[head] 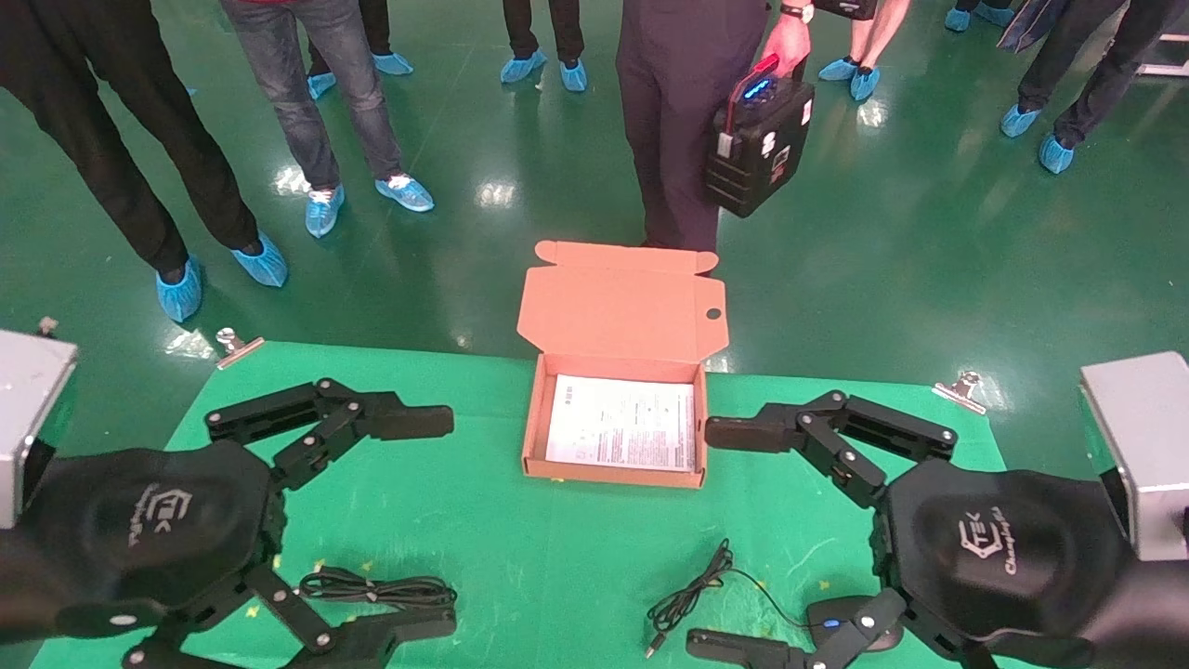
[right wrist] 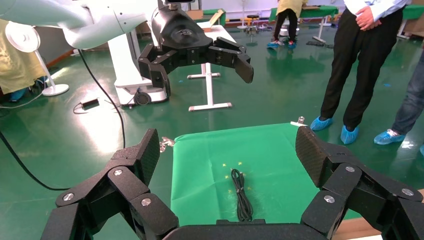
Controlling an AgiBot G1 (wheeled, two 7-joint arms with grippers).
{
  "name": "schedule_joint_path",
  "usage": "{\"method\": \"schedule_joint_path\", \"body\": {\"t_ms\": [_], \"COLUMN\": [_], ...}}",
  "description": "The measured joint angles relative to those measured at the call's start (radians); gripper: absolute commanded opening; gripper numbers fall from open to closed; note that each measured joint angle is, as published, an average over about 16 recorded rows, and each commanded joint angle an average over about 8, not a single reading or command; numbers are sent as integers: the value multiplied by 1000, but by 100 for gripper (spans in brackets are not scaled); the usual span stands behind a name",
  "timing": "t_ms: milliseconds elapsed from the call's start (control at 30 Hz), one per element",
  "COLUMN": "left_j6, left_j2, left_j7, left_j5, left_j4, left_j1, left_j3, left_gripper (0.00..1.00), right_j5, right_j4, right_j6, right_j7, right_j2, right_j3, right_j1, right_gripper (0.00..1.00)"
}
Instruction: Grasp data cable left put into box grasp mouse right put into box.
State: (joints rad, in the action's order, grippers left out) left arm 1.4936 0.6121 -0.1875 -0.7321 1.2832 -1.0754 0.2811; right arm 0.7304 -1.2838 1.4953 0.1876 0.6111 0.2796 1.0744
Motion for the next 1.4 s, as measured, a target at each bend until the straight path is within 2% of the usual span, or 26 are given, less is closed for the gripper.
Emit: {"method": "schedule_joint_path", "body": {"t_ms": [300, 467, 667, 867, 1033, 1200, 1400], "left_j6": [5, 22, 49, 63, 54, 27, -22], "left_j2": [0, 1, 19, 61, 110, 161, 219], "left_j7": [3, 2, 7, 15, 26, 26, 16], "left_j5": [-16, -98, -291, -549, -742, -900, -1043], "left_j4": [2, 8, 20, 28, 31, 26, 3], "left_j1": [-8, -46, -140, -256, -322, -347, -342], "left_j3": [7, 43, 134, 262, 362, 440, 504], "left_gripper": [100, 100, 100, 100, 100, 100, 100], "right_j5": [15, 92, 285, 544, 733, 879, 1008], "right_j4": [-4, -21, -46, -66, -70, -71, -71], "right_j6": [2, 18, 50, 72, 62, 24, -51], "right_j7": [-3, -17, -77, -177, -267, -343, -399], "right_j2": [-5, -18, -18, 15, 66, 119, 176], "right_j3": [4, 30, 128, 301, 449, 557, 624], "right_j1": [7, 44, 153, 309, 413, 463, 455], "right_gripper": [100, 100, 100, 100, 100, 100, 100]}}
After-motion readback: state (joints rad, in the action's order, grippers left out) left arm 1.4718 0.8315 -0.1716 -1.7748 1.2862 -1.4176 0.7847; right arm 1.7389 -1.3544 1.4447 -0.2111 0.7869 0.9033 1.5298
